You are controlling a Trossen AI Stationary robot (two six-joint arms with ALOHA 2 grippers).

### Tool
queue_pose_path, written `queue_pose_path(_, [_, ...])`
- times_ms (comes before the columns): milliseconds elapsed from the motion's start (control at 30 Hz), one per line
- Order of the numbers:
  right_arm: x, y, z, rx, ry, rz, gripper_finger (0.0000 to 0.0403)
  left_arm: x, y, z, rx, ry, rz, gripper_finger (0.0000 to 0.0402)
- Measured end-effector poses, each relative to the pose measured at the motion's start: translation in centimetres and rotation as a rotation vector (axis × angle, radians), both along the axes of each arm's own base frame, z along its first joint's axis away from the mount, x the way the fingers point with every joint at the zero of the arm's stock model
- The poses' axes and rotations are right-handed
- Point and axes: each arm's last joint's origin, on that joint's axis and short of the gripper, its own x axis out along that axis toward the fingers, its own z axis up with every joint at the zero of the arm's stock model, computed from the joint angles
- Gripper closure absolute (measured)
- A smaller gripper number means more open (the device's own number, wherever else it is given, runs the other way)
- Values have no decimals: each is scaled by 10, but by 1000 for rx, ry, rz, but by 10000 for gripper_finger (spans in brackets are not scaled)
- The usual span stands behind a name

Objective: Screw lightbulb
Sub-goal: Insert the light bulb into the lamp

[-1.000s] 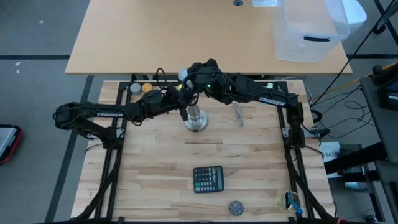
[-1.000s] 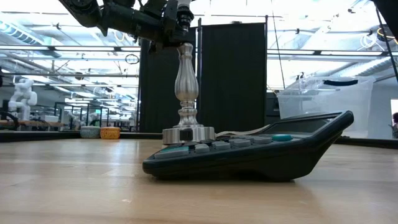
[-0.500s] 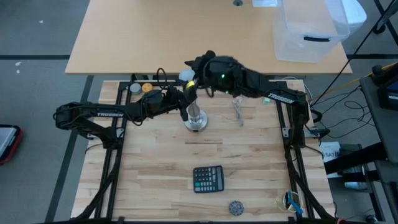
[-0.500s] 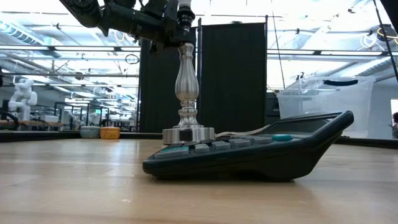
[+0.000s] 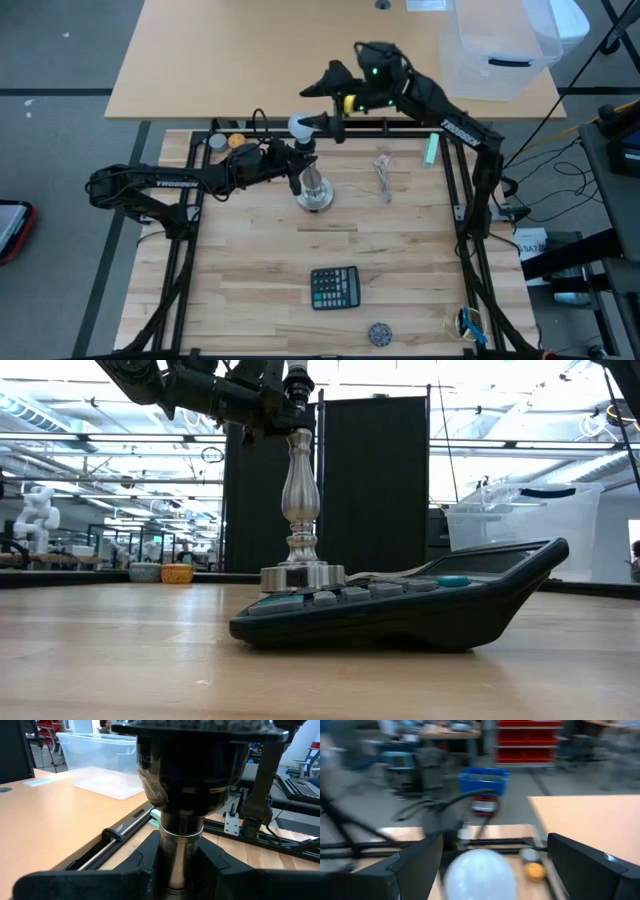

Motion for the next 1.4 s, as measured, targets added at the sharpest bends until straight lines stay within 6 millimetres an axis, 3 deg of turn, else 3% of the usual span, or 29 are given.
queue_pose_path(200, [-7,-16,-5,-49,27,89,50,0,0,0,-2,-1,-1,328])
queue_pose_path(467, [-2,-17,-14,-89,40,225,50,0,0,0,-9,-3,2,328])
queue_pose_path(1200, [27,-20,-42,-98,85,261,51,0,0,0,-22,-8,6,328])
queue_pose_path(1400, [29,-19,-43,-91,103,200,93,0,0,0,-23,-8,6,328])
